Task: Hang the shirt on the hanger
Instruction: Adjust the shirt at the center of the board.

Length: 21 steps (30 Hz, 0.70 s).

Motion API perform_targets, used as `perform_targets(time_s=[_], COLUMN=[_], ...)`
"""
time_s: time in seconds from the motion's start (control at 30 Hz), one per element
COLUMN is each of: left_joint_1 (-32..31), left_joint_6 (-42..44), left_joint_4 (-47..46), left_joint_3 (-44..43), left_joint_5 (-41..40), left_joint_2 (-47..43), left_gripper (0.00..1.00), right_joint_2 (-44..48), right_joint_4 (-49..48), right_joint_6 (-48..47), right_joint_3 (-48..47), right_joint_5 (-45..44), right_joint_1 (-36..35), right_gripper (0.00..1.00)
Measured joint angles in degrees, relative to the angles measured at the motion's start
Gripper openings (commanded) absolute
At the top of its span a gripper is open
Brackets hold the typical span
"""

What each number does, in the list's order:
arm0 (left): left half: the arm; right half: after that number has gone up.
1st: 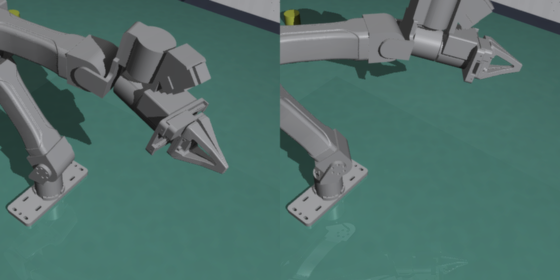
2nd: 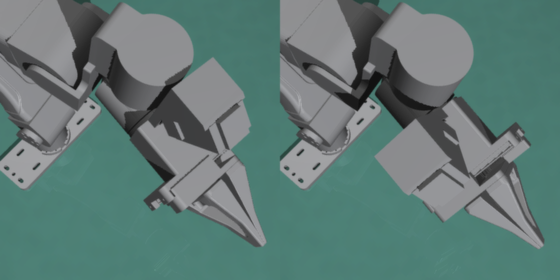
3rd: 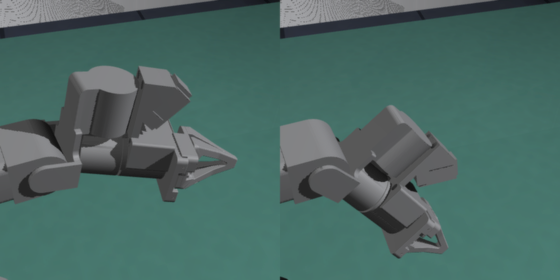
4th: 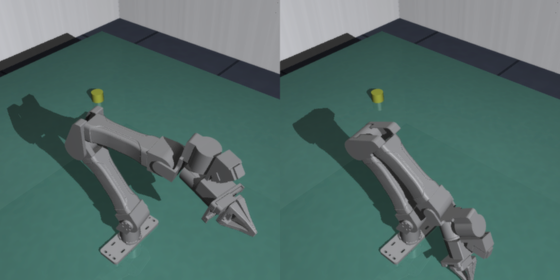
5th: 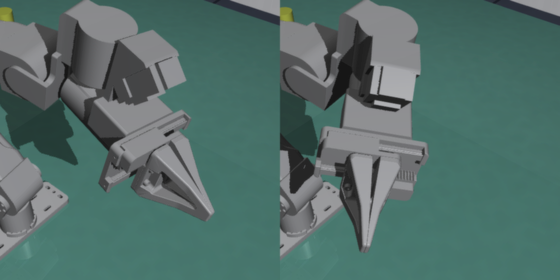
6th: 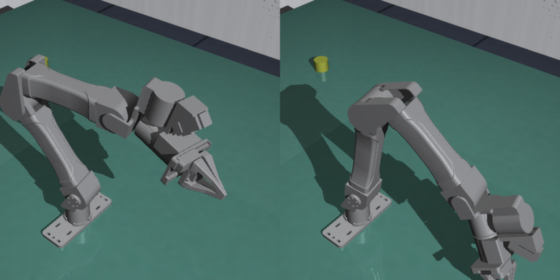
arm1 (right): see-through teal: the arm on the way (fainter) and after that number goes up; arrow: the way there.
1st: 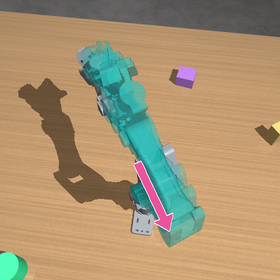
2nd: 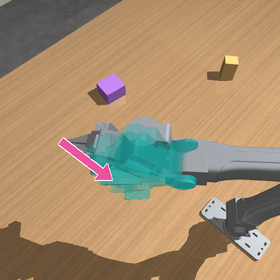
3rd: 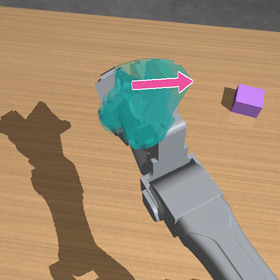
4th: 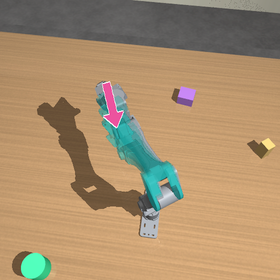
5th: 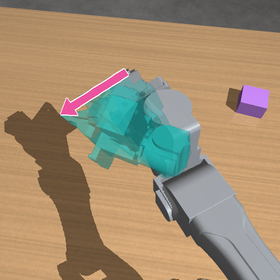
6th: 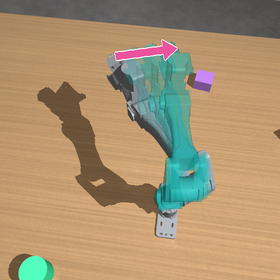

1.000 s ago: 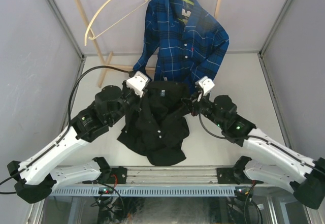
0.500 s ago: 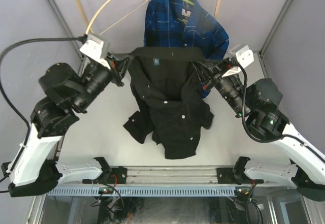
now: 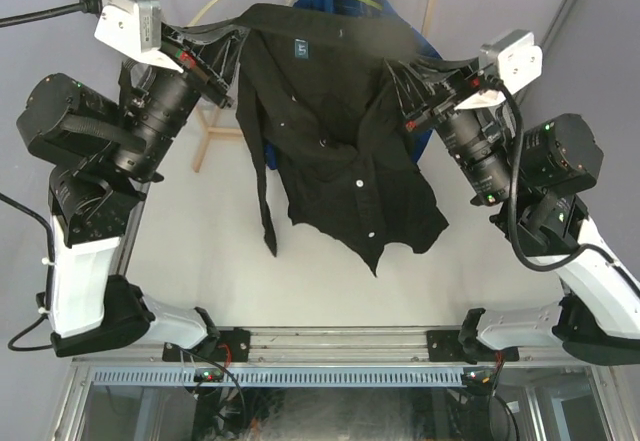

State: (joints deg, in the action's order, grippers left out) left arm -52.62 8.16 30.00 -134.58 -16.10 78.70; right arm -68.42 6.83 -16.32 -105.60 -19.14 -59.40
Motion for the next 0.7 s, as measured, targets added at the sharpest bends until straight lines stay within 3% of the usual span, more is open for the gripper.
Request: perform_targets(time_s=[0.17,0.47,0.57,0.7], left_joint_1=[0.0,0.1,0.1,0.1], left_joint_6=[0.5,-5.6,-9.7,-15.7], left_joint_4=[-2.9,-9.5,-11.3,-12.9], left_joint_3=[8.5,55.0,68.7,83.5], left_joint_5=[-1.1,-4.0,-2.9,-1.1], left_joint_2=[-3.7,-20.2,-22.4,-23.8], left_gripper=[0.0,0.01,0.01,0.01], right_joint_2=[3.3,12.8,12.4,10.9], right_joint_4=[1.7,4.3,4.9,6.3], right_joint_6=[0.2,12.0,17.9,26.4], right_joint_3=[6.6,36.1,45.7,57.0], right_joint_5=[-2.3,-4.2,-3.7,-1.2], right_joint_1=[-2.3,-3.0,-3.0,-3.1], right_gripper=[0.0,0.07,0.2,0.49])
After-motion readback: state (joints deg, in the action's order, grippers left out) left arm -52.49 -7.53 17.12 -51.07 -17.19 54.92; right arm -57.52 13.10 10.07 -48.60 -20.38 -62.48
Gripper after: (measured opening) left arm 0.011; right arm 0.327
